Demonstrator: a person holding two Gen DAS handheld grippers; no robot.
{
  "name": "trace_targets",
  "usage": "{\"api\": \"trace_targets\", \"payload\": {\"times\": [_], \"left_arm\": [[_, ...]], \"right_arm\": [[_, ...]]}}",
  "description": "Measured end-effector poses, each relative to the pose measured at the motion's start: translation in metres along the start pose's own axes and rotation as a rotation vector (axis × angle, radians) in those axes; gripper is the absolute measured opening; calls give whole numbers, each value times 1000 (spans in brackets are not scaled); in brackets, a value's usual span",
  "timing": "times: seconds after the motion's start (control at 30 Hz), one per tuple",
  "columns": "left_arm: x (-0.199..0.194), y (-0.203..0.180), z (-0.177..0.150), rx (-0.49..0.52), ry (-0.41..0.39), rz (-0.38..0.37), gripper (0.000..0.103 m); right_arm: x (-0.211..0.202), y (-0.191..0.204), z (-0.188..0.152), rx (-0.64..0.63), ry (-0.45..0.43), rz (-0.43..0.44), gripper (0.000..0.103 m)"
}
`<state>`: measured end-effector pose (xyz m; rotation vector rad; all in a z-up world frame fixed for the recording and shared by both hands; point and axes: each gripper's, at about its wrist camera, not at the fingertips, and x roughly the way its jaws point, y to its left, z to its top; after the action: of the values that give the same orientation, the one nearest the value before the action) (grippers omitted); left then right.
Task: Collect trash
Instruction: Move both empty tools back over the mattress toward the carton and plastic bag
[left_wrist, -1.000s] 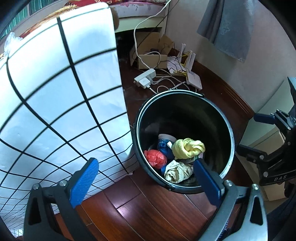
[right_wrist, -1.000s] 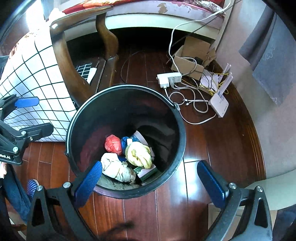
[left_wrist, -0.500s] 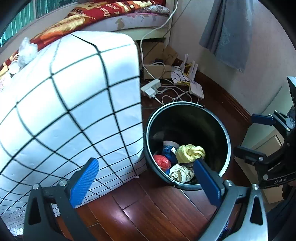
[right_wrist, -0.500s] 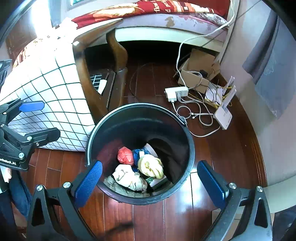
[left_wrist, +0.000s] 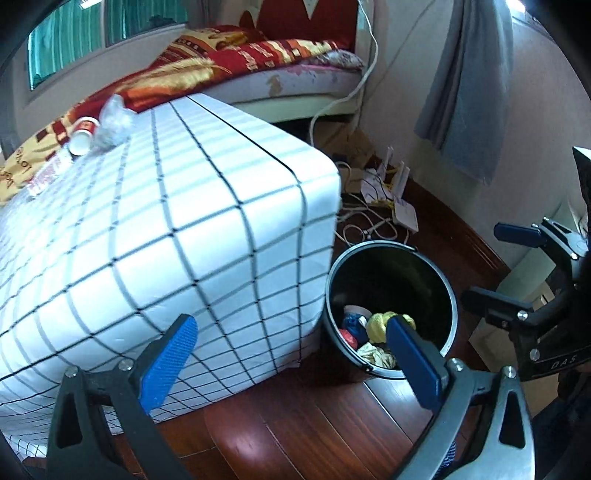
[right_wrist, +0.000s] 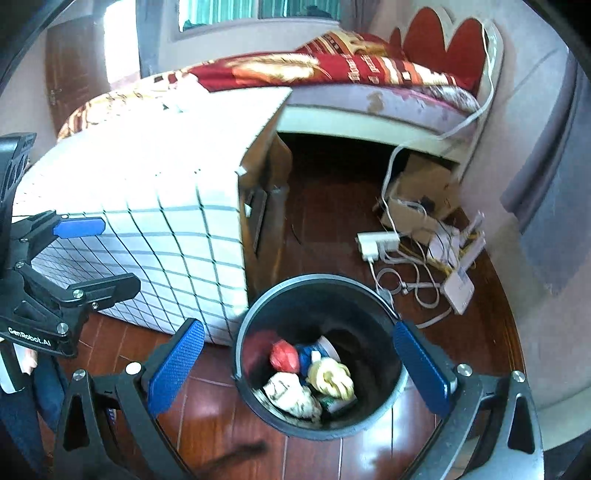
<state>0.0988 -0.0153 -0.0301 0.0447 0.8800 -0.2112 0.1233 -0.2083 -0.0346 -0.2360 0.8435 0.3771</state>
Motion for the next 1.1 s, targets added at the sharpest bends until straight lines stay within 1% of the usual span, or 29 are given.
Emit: {"api": "trace_targets", "payload": {"times": [0.17, 0.23, 0.3, 0.37, 0.5, 0.63, 0.67, 0.77, 0.87, 0.9, 0.97, 1.0, 1.03, 1.1], "left_arm": [[-23, 26, 6, -36, -34, 25, 103], [-31, 37, 8, -55, -45, 33, 103], [-42, 56, 11, -79, -68, 55, 103], [-47, 74, 12, -92, -76, 67, 103], [-58, 114, 16, -123, -93, 105, 102], [-71, 159, 21, -154, -125, 181, 102], [-73, 172, 23, -165, -128, 212, 102], [-75, 209, 27, -202, -143, 254, 102], [-69, 238, 31, -194, -153, 306, 102], [-66, 246, 34, -192, -152, 316, 102], [-57, 266, 40, -189, -158, 332, 102], [-54, 274, 42, -191, -159, 339, 102], [-49, 284, 46, -196, -159, 339, 102], [-38, 304, 55, -211, -160, 338, 102]], "right_arm": [[-12, 23, 19, -46, -89, 12, 103], [-22, 35, 32, -60, -156, 14, 103], [-30, 44, 43, -59, -223, 32, 103], [-34, 50, 56, -55, -257, 62, 103], [-26, 64, 87, -25, -262, 118, 103], [-19, 84, 118, -28, -257, 133, 103], [-16, 91, 128, -35, -258, 136, 103], [-8, 105, 150, -51, -262, 156, 103], [7, 119, 180, -71, -263, 194, 103], [17, 126, 195, -79, -259, 212, 103], [35, 136, 216, -100, -246, 226, 103], [50, 144, 231, -113, -233, 237, 103], [60, 148, 239, -116, -222, 243, 103], [93, 157, 265, -120, -179, 262, 103]]}}
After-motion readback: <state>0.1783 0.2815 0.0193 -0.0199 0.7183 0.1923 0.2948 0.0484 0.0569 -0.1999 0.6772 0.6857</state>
